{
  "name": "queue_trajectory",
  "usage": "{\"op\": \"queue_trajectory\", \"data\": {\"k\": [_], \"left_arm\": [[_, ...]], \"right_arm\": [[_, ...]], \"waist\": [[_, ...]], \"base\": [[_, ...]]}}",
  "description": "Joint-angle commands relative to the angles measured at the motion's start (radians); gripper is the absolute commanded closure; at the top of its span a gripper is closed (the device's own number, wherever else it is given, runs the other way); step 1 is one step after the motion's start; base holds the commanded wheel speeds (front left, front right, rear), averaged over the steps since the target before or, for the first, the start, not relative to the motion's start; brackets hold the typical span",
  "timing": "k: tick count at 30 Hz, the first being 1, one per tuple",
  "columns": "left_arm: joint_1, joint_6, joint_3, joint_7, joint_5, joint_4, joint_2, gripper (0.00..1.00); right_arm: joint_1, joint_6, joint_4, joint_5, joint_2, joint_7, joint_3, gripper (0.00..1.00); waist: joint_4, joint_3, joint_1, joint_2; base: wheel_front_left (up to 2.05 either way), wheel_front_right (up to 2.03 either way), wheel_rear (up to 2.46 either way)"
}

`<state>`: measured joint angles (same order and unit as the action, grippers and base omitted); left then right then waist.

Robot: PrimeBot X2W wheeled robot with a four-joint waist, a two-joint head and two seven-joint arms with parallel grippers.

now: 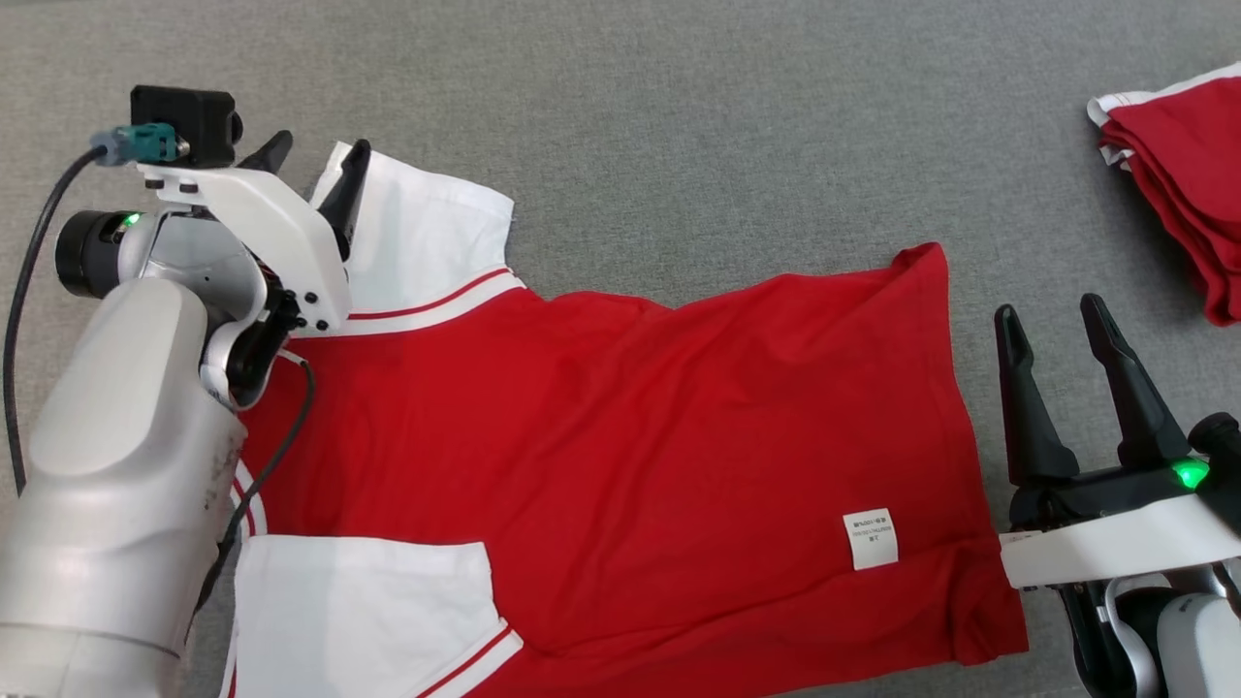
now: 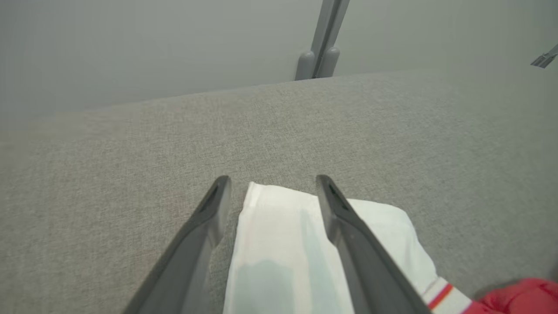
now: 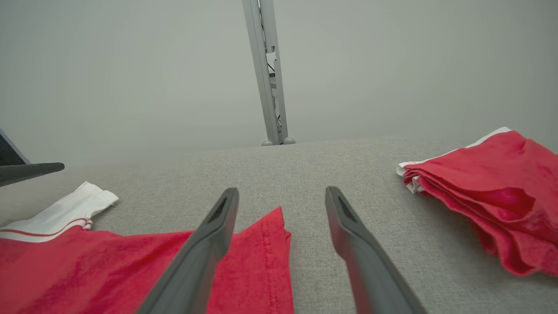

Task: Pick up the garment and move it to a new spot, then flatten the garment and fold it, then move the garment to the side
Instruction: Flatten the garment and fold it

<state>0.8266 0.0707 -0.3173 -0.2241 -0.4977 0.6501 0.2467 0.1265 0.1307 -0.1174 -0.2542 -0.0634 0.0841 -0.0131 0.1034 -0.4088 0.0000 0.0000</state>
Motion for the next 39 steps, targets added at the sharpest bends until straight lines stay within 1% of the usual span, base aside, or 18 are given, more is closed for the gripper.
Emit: {"op": "queue_trajectory", "data": {"k": [1,7,11,12,13,14,18,22,25,28,33,39], "left_arm": [[0.043,0.011,-0.002,-0.005,-0.007,0.045,0.005,0.0],[0.13,0.031,-0.004,-0.027,-0.027,0.235,0.009,0.0],[0.15,0.038,-0.006,-0.048,-0.045,0.332,-0.008,0.0],[0.152,0.042,-0.009,-0.047,-0.047,0.346,-0.013,0.22],[0.159,0.043,-0.011,-0.033,-0.047,0.354,-0.013,0.89],[0.165,0.045,-0.016,-0.029,-0.047,0.364,-0.014,1.0],[0.189,0.052,-0.026,0.012,-0.046,0.375,-0.016,1.0],[0.22,0.058,-0.039,0.056,-0.054,0.384,-0.014,1.0],[0.231,0.059,-0.053,0.077,-0.059,0.391,-0.022,1.0],[0.242,0.059,-0.068,0.096,-0.069,0.392,-0.027,1.0],[0.245,0.06,-0.101,0.114,-0.096,0.381,-0.043,1.0],[0.242,0.06,-0.14,0.138,-0.137,0.364,-0.045,1.0]], "right_arm": [[0.015,0.0,-0.005,-0.005,-0.002,0.006,-0.003,0.0],[0.033,0.0,-0.009,-0.009,0.0,0.004,-0.01,0.0],[0.043,0.0,-0.012,-0.014,-0.002,0.001,-0.001,0.0],[0.047,0.0,-0.01,-0.019,-0.005,-0.001,0.003,0.0],[0.051,0.0,-0.011,-0.022,-0.004,-0.005,0.007,0.0],[0.056,0.0,-0.009,-0.029,-0.005,-0.01,0.012,0.0],[0.085,0.0,0.016,-0.06,-0.019,-0.027,0.029,0.0],[0.148,0.0,0.074,-0.098,-0.061,-0.072,0.033,0.0],[0.2,0.0,0.13,-0.128,-0.098,-0.129,0.013,0.0],[0.251,0.0,0.187,-0.157,-0.135,-0.209,-0.023,0.0],[0.305,0.0,0.249,-0.204,-0.19,-0.378,-0.09,0.0],[0.318,0.0,0.255,-0.244,-0.234,-0.556,-0.129,0.0]], "waist": [[0.021,-0.024,0.0,0.0],[0.052,-0.047,0.0,0.0],[0.06,-0.051,0.0,0.0],[0.06,-0.052,0.0,0.0],[0.059,-0.053,0.0,0.0],[0.057,-0.054,0.0,0.0],[0.043,-0.054,0.0,0.0],[0.017,-0.049,0.0,0.0],[-0.006,-0.043,0.0,0.0],[-0.026,-0.039,0.0,0.0],[-0.05,-0.033,0.0,0.0],[-0.067,-0.028,0.0,0.0]], "base": [[0.0,0.0,0.0],[0.0,0.0,0.0],[0.0,0.0,0.0],[0.0,0.0,0.0],[0.0,0.0,0.0],[0.0,0.0,0.0],[0.0,0.0,0.0],[0.0,0.0,0.0],[0.0,0.0,0.0],[0.0,0.0,0.0],[0.0,0.0,0.0],[0.0,0.0,0.0]]}}
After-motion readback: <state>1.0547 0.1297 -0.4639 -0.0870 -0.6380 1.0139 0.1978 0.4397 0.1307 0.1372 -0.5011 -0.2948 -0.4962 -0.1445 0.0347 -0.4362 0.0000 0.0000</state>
